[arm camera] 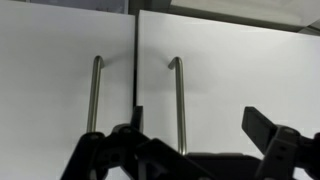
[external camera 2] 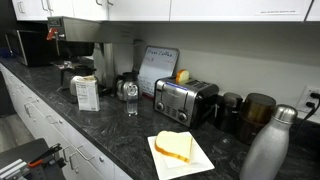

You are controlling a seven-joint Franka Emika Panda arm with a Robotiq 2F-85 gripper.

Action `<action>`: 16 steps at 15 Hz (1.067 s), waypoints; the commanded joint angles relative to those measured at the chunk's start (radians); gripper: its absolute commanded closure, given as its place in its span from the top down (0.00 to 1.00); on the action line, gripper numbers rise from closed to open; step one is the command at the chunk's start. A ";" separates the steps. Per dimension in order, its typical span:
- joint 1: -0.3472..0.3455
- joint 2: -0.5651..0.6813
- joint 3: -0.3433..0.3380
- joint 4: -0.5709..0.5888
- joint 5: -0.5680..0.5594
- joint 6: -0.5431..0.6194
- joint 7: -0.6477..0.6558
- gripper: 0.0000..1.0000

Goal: Open the top cabinet

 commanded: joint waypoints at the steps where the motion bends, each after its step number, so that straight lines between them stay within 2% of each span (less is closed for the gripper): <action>1: -0.005 0.029 0.000 0.004 -0.016 0.051 0.007 1.00; 6: 0.003 0.043 -0.003 0.001 -0.013 0.035 0.000 0.98; 7: 0.005 0.046 -0.004 0.000 -0.013 0.039 -0.001 0.75; 8: 0.004 0.048 -0.004 0.000 -0.015 0.043 0.000 0.73; 16: 0.009 0.052 -0.020 -0.009 -0.006 0.055 -0.017 0.18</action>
